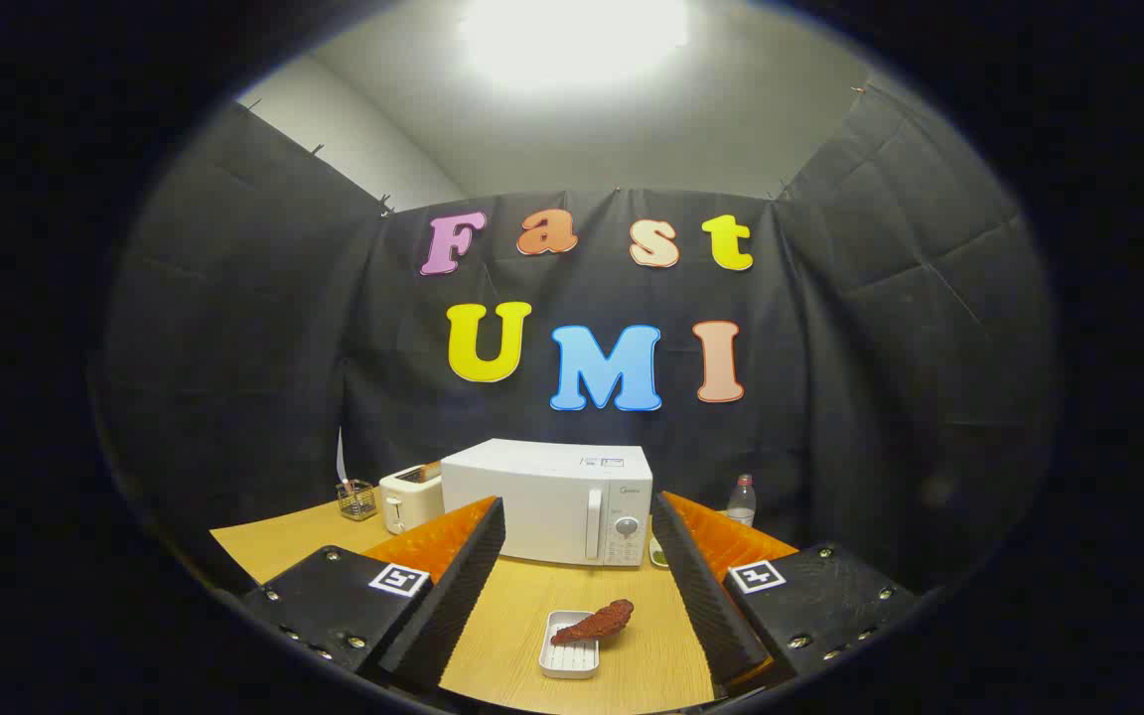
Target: Open the microwave, put the food inside, and close the microwave door.
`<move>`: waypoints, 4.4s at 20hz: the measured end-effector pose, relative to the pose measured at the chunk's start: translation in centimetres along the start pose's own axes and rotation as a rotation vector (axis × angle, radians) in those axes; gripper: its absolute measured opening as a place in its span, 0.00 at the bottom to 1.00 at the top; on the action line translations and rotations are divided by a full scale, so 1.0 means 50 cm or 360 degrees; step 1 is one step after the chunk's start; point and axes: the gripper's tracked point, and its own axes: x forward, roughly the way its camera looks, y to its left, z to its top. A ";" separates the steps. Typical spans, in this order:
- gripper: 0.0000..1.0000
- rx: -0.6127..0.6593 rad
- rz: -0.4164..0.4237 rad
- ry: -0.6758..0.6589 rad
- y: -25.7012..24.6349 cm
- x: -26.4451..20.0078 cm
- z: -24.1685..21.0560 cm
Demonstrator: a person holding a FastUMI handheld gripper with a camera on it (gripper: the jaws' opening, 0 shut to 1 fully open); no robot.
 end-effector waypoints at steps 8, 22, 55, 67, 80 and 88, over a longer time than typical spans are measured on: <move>0.94 -0.0002 0.0006 0.0002 0.007 0.004 -0.005; 0.94 0.0000 0.0016 0.0027 0.017 0.021 -0.018; 0.95 0.0215 -0.0063 0.0146 -0.070 0.530 -0.318; 0.86 0.0079 -0.0176 0.0271 -0.071 0.737 -0.451; 0.19 0.0120 -0.0269 0.0282 -0.071 0.767 -0.469; 0.09 0.0060 -0.0220 0.0320 -0.041 0.689 -0.463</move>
